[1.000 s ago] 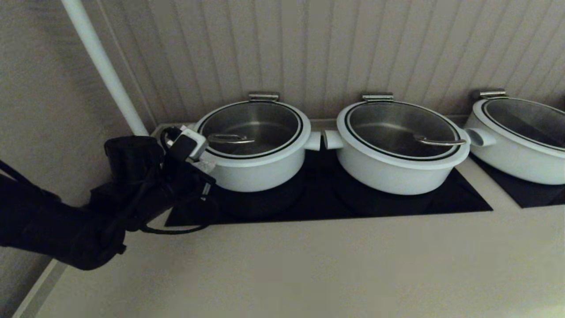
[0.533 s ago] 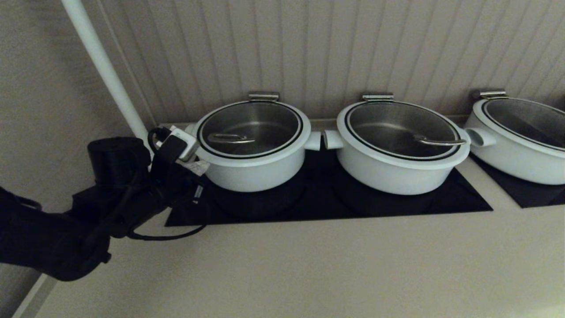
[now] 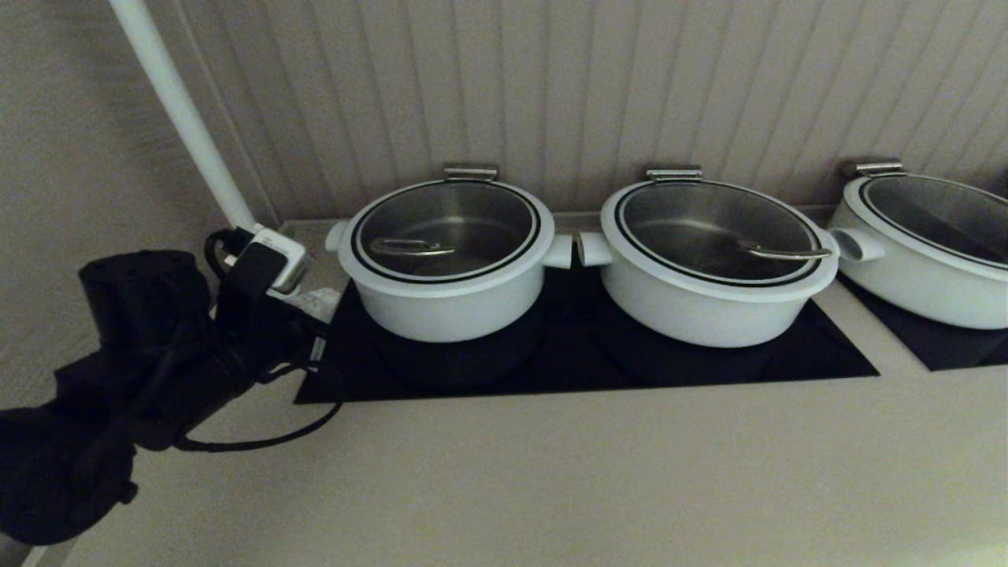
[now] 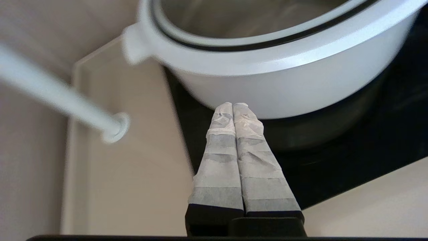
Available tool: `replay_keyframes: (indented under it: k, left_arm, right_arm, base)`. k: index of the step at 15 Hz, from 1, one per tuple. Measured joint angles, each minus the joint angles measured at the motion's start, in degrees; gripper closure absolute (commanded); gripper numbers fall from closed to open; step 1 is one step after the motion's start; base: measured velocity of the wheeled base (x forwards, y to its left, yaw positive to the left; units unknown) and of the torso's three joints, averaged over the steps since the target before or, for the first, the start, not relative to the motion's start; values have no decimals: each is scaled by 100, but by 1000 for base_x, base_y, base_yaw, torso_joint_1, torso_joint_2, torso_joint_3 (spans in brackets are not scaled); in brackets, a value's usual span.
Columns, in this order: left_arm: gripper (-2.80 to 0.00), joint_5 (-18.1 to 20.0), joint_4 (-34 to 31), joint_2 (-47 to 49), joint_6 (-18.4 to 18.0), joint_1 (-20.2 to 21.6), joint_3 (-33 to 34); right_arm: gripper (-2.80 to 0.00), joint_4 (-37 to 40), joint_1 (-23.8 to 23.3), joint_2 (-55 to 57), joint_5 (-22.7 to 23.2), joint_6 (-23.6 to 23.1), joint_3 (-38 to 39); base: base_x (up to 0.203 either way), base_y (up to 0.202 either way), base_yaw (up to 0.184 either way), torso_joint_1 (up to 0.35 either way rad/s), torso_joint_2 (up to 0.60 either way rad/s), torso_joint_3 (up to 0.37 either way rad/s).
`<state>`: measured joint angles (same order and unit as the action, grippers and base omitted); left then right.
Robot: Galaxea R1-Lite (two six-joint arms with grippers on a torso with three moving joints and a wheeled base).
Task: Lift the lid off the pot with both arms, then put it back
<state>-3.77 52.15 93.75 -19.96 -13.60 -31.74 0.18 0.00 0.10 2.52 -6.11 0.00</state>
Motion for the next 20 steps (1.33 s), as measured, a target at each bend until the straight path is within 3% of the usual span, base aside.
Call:
replay_keyframes:
  k: [6,20]
  left_arm:
    - [0,-50,-34,-593,-49,177,472]
    - [0,-39,-315,-3020,-55,182,2678]
  right_arm:
    - [0,0,0,0,0,-1,0]
    - [0,0,0,0,1,-6,0]
  base:
    - [0,0,0,0,0,0]
    - [0,0,0,0,0,0]
